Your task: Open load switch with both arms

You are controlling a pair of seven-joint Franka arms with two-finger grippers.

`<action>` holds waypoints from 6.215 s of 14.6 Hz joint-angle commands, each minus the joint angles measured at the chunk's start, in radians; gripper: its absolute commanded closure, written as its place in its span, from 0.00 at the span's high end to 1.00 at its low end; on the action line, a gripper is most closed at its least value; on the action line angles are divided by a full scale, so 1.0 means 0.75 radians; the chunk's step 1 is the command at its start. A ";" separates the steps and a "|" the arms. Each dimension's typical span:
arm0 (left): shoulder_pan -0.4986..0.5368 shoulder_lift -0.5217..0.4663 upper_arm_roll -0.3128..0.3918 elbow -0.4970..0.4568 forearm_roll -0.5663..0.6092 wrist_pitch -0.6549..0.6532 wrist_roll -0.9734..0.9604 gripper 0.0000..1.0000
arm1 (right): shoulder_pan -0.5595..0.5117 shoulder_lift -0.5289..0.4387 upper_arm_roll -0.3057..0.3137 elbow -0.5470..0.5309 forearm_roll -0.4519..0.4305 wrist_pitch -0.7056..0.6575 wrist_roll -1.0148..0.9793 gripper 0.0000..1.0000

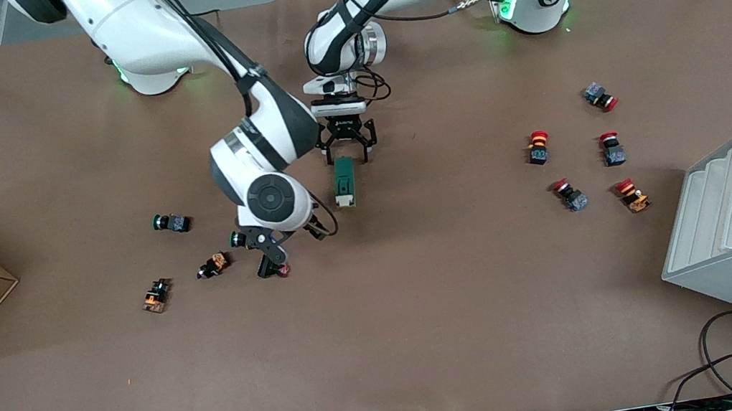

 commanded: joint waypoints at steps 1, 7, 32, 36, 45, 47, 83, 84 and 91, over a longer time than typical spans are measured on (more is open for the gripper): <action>-0.032 0.069 0.004 0.042 0.015 0.029 -0.014 0.99 | 0.044 0.053 -0.013 0.042 0.030 0.031 0.116 1.00; -0.058 0.065 0.004 0.057 0.011 0.027 -0.018 1.00 | 0.124 0.088 -0.013 0.044 0.062 0.066 0.207 1.00; -0.099 0.063 0.002 0.030 -0.003 -0.053 -0.099 1.00 | 0.175 0.080 0.003 0.046 0.132 -0.220 0.196 1.00; -0.097 0.063 0.002 0.030 -0.003 -0.053 -0.102 1.00 | 0.181 0.075 0.021 0.081 0.157 -0.326 0.201 1.00; -0.095 0.063 0.002 0.026 -0.003 -0.053 -0.104 1.00 | 0.226 0.080 0.024 0.071 0.150 -0.355 0.217 1.00; -0.095 0.063 0.002 0.026 -0.003 -0.053 -0.104 1.00 | 0.234 0.080 0.024 0.069 0.146 -0.353 0.217 1.00; 0.093 -0.172 -0.039 0.715 -1.308 -0.288 0.769 1.00 | -0.796 -0.577 0.009 0.134 -0.185 -0.705 -1.873 1.00; 0.119 -0.197 -0.039 0.719 -1.353 -0.290 0.847 1.00 | -0.798 -0.583 0.009 0.134 -0.187 -0.717 -1.873 1.00; 0.328 -0.324 -0.039 0.720 -1.566 -0.292 1.158 1.00 | -0.798 -0.583 0.007 0.171 -0.189 -0.717 -1.878 1.00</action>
